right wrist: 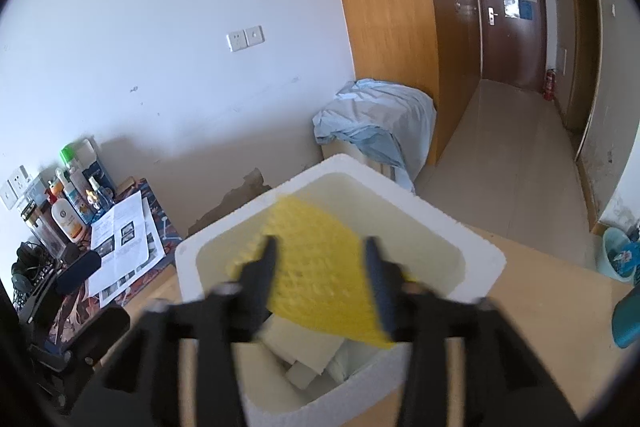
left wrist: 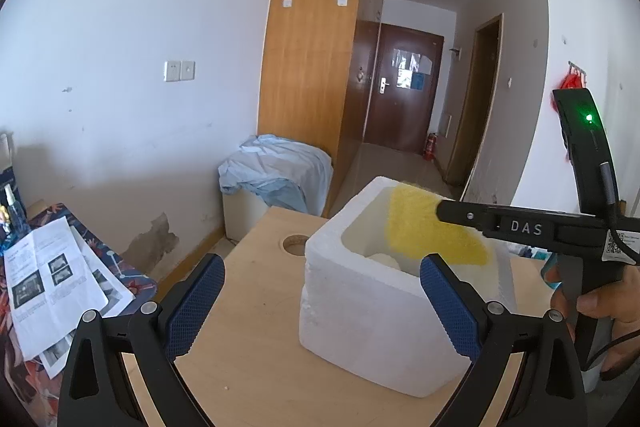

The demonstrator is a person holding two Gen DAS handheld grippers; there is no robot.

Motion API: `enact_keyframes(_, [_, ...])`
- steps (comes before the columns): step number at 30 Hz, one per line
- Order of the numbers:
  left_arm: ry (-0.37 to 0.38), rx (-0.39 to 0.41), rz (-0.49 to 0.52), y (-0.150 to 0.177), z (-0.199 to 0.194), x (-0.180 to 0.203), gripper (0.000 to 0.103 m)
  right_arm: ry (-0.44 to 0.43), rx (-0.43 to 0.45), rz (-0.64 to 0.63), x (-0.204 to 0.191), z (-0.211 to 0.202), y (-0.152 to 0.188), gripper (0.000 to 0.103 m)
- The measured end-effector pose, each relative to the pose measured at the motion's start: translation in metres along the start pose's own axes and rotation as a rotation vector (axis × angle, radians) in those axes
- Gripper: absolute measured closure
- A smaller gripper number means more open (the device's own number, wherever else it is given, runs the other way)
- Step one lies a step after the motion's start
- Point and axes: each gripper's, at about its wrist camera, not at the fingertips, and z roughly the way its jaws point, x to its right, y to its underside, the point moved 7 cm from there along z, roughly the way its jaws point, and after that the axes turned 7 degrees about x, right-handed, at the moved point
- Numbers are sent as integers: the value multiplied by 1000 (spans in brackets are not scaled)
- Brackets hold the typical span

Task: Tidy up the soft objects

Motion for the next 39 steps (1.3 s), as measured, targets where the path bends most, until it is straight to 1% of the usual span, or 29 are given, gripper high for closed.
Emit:
enact_keyframes(6, [3,6,10,1,-6,6,5,-10,21,8,-3,-9,-2,43])
enact_keyframes(11, [11,0,3,2,-8,7,5,-7,35,18,-3,-30,8,43])
enact_keyframes(16, [39,-3,4,5,-18,14,5,6,34,16,-5,-53,22,43])
enact_keyframes(21, [75,-15,1,14,-35,28,5,30,40,13,-6,-78,36,43])
enact_keyframes(25, [110,-25,-3,22,-48,40,5,52,44,23,-6,-91,46,43])
enact_keyframes(31, [149,-47,15,37,-65,59,5,106,43,7,-5,-106,72,43])
enact_keyframes(34, [169,-60,21,47,-70,69,5,163,46,-2,2,-117,84,43])
enact_keyframes(39, [219,-95,25,65,-78,90,5,223,26,48,22,-137,110,42])
